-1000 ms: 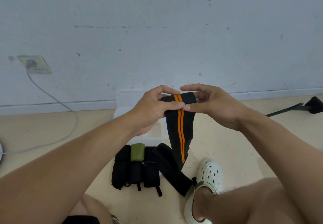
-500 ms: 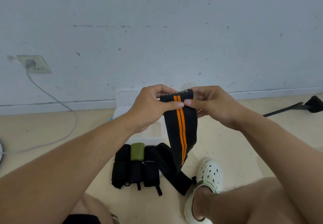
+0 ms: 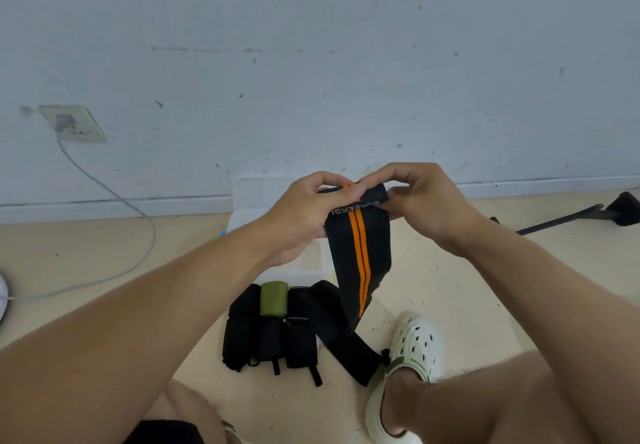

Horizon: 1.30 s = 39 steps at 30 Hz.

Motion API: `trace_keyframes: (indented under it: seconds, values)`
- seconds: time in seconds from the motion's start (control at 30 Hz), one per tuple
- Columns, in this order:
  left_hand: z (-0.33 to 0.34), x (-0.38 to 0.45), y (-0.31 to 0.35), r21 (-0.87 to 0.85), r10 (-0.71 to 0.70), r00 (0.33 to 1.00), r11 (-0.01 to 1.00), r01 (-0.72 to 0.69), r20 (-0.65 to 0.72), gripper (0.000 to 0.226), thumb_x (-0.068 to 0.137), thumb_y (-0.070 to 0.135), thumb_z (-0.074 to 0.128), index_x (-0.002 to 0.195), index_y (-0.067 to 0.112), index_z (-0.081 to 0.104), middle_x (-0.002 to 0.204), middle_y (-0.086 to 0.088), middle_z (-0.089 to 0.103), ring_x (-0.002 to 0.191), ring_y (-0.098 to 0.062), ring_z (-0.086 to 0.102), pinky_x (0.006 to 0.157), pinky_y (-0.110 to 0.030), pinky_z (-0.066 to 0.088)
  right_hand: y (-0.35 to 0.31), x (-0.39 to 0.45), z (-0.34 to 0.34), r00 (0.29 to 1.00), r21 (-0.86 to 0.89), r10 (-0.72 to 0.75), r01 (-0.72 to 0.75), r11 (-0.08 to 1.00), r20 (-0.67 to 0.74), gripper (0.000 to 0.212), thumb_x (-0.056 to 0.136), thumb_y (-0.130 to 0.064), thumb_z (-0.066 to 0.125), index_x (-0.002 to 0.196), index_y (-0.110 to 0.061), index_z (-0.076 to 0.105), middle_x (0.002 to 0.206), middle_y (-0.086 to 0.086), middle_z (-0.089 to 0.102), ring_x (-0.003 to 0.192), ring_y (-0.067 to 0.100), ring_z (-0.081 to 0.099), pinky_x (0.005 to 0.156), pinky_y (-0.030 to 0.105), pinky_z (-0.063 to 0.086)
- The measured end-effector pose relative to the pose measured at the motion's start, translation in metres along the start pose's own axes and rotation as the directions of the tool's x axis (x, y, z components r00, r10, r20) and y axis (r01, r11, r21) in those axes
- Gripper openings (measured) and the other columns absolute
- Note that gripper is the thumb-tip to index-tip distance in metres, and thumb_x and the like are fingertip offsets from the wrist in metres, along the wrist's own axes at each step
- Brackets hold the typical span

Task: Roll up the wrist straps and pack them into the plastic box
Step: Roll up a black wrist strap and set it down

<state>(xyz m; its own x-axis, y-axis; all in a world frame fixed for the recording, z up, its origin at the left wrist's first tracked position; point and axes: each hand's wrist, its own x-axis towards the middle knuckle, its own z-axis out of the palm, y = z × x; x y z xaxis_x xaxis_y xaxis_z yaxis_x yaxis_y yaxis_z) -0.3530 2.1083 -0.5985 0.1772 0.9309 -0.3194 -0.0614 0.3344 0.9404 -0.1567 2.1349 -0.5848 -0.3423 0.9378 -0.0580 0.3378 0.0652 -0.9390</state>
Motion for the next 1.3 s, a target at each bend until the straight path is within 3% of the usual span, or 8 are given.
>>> trace_keyframes:
  seconds: [0.2, 0.4, 0.6, 0.8, 0.93, 1.03, 1.17, 1.3]
  values:
    - [-0.004, 0.004, -0.004, 0.020, 0.134, 0.984, 0.991, -0.133, -0.119, 0.028, 0.087, 0.021, 0.083, 0.110, 0.013, 0.072, 0.095, -0.004, 0.075, 0.092, -0.023, 0.075, 0.095, -0.045, 0.061, 0.001, 0.000, -0.007, 0.989, 0.149, 0.048, -0.068, 0.986, 0.137, 0.053, 0.087, 0.002, 0.077, 0.130, -0.027, 0.068, 0.119, 0.005, 0.074, 0.103, 0.021, 0.074, 0.095, 0.035, 0.057]
    - [-0.001, 0.005, -0.005, 0.060, 0.176, 0.978, 0.984, -0.170, -0.109, 0.021, 0.089, 0.021, 0.081, 0.107, 0.015, 0.072, 0.093, -0.001, 0.075, 0.089, -0.018, 0.075, 0.087, -0.035, 0.062, 0.001, -0.001, -0.005, 0.989, 0.144, 0.055, -0.076, 0.987, 0.140, 0.039, 0.096, -0.014, 0.070, 0.135, -0.015, 0.066, 0.123, 0.007, 0.075, 0.113, 0.023, 0.073, 0.100, 0.040, 0.058]
    - [0.000, 0.004, -0.011, 0.130, 0.124, 0.989, 0.985, -0.113, -0.081, 0.017, 0.101, 0.029, 0.067, 0.111, 0.018, 0.060, 0.103, -0.007, 0.067, 0.093, -0.021, 0.068, 0.087, -0.041, 0.057, 0.002, 0.000, 0.017, 0.957, -0.293, 0.222, -0.162, 0.942, 0.186, 0.068, 0.105, -0.057, 0.043, 0.163, -0.024, 0.026, 0.149, -0.026, 0.037, 0.134, 0.015, 0.054, 0.113, 0.045, 0.046]
    - [0.000, 0.001, -0.001, 0.001, 0.071, 0.996, 0.997, -0.071, -0.052, 0.027, 0.100, 0.035, 0.067, 0.110, 0.012, 0.058, 0.096, -0.007, 0.067, 0.092, -0.023, 0.068, 0.102, -0.049, 0.054, -0.007, -0.004, 0.014, 0.998, -0.091, 0.066, -0.064, 0.994, 0.024, 0.014, 0.100, -0.023, 0.068, 0.112, -0.017, 0.066, 0.109, 0.005, 0.071, 0.098, 0.030, 0.074, 0.083, 0.044, 0.064]
    - [0.003, 0.001, 0.001, -0.096, -0.027, 1.000, 0.995, 0.026, 0.000, 0.055, 0.099, 0.050, 0.063, 0.124, 0.002, 0.057, 0.112, -0.017, 0.074, 0.104, -0.030, 0.075, 0.101, -0.055, 0.056, -0.010, -0.004, 0.013, 0.997, -0.094, -0.046, 0.040, 0.995, -0.067, 0.016, 0.093, -0.013, 0.077, 0.099, -0.026, 0.071, 0.100, -0.002, 0.071, 0.086, 0.039, 0.071, 0.082, 0.055, 0.062]
    - [0.000, 0.000, 0.003, -0.158, -0.029, 0.997, 0.987, 0.040, 0.073, 0.043, 0.102, 0.038, 0.061, 0.123, 0.001, 0.066, 0.110, -0.017, 0.075, 0.104, -0.031, 0.075, 0.100, -0.050, 0.058, -0.010, -0.004, 0.013, 0.993, -0.073, -0.060, 0.053, 0.996, -0.099, 0.024, 0.088, -0.007, 0.081, 0.093, -0.029, 0.073, 0.098, -0.007, 0.074, 0.087, 0.044, 0.066, 0.086, 0.055, 0.059]
    - [-0.003, 0.003, 0.002, -0.213, -0.020, 1.000, 0.977, 0.021, 0.007, 0.032, 0.097, 0.011, 0.069, 0.127, 0.001, 0.063, 0.107, -0.014, 0.072, 0.099, -0.028, 0.073, 0.096, -0.043, 0.060, -0.011, -0.004, 0.010, 0.998, -0.043, -0.003, 0.000, 0.999, -0.063, 0.032, 0.082, -0.002, 0.084, 0.099, -0.027, 0.076, 0.103, 0.008, 0.077, 0.093, 0.034, 0.069, 0.090, 0.042, 0.062]
    - [-0.007, 0.006, 0.001, -0.169, 0.022, 0.998, 0.985, -0.031, -0.055, 0.032, 0.092, 0.003, 0.073, 0.122, 0.010, 0.065, 0.109, -0.011, 0.073, 0.103, -0.029, 0.074, 0.099, -0.044, 0.059, -0.013, -0.005, 0.005, 0.997, 0.070, 0.072, -0.073, 0.995, 0.008, 0.050, 0.084, -0.014, 0.084, 0.129, -0.027, 0.069, 0.117, -0.005, 0.075, 0.097, 0.021, 0.076, 0.093, 0.030, 0.060]
